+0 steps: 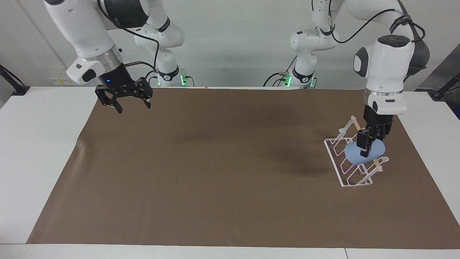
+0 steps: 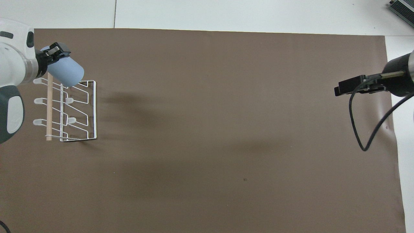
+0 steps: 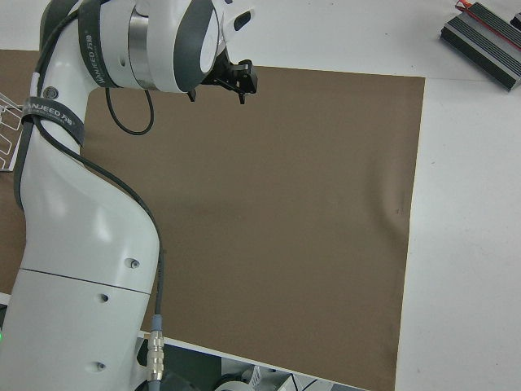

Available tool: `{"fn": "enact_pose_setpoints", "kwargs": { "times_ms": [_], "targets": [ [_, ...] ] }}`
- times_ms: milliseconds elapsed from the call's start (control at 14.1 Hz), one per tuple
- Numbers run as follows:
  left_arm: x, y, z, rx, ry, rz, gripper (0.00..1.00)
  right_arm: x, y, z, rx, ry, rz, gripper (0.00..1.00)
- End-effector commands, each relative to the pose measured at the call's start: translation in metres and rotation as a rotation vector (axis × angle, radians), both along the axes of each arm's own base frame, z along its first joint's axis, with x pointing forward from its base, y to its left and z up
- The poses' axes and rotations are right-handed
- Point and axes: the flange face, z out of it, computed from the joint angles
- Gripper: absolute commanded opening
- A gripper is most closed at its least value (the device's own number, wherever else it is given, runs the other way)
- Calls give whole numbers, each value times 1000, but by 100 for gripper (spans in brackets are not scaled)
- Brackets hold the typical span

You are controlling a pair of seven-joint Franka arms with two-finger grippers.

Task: Hang cup on cup holder
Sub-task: 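Lower the blue cup onto the rack hook with the left gripper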

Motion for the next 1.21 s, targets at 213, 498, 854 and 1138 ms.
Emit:
{"fn": "enact_pose_setpoints", "kwargs": {
  "times_ms": [213, 498, 854, 1138],
  "targets": [
    [7, 21, -16, 31, -14, -22, 0, -19, -42, 21, -26, 34, -108, 100],
    [5, 26, -29, 39, 5, -34, 0, -36, -71, -2, -16, 49, -151, 100],
    [-1, 29, -47, 38, 7, -42, 0, -46, -76, -15, -42, 41, -155, 100],
    [-12, 27, -65, 34, 7, -54, 0, -44, -44, -15, -46, 46, -104, 100]
  ]
}}
